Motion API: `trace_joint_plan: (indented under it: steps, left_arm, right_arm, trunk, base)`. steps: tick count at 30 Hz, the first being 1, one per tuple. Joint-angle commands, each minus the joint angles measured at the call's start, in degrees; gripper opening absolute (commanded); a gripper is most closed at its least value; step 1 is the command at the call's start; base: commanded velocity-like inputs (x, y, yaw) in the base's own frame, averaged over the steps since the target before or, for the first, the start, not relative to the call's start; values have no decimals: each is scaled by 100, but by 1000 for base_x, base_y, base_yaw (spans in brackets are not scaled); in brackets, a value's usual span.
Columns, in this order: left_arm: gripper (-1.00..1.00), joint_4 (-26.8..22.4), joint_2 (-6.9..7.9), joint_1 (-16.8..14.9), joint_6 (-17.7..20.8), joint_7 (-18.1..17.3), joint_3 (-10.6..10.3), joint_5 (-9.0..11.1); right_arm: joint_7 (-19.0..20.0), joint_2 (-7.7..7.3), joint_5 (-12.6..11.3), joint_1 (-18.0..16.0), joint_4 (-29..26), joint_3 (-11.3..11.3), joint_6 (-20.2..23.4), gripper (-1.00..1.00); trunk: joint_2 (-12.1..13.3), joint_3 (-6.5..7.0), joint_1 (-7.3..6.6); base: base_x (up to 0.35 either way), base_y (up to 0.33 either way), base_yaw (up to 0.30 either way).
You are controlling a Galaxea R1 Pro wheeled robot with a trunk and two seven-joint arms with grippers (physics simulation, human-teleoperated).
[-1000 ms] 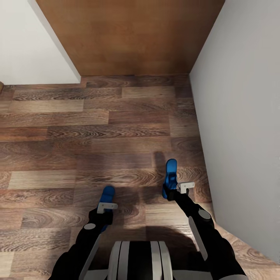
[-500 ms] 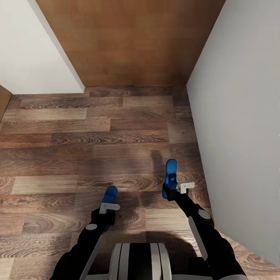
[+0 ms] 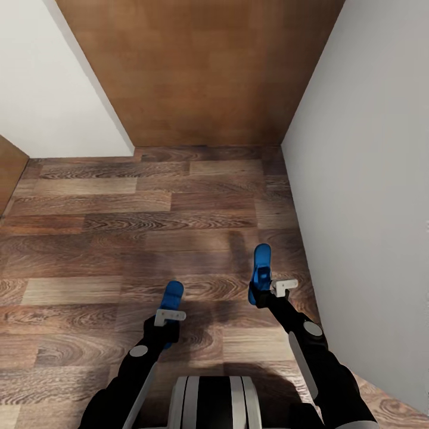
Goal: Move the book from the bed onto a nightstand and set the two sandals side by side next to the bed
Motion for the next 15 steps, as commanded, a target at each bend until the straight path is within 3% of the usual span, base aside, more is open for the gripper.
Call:
trace_joint_plan:
  steps: [1,6,10,15]
  left_arm:
    - [-100,-16,10,-1,17,39,-4,27]
    - [-100,-167,50,5,13,-103,30,43]
    - [-100,-403,303,7,63,-887,242,486]
    - [-100,-555,407,7,119,-1148,390,771]
  right_arm:
    - [20,2,-39,-1,-7,-6,37,-100]
    - [20,6,-39,-1,-6,-6,37,-100]
    - [19,3,-39,-1,-6,-6,37,-100]
    - [15,2,-39,-1,1,-6,37,-100]
  trunk:
    - [0,20,-3]
    - [7,131,-16]
    - [12,219,-26]
    - [19,330,-39]
  base:
    - [0,0,0]
    - [0,0,0]
    - [0,0,0]
    - [0,0,0]
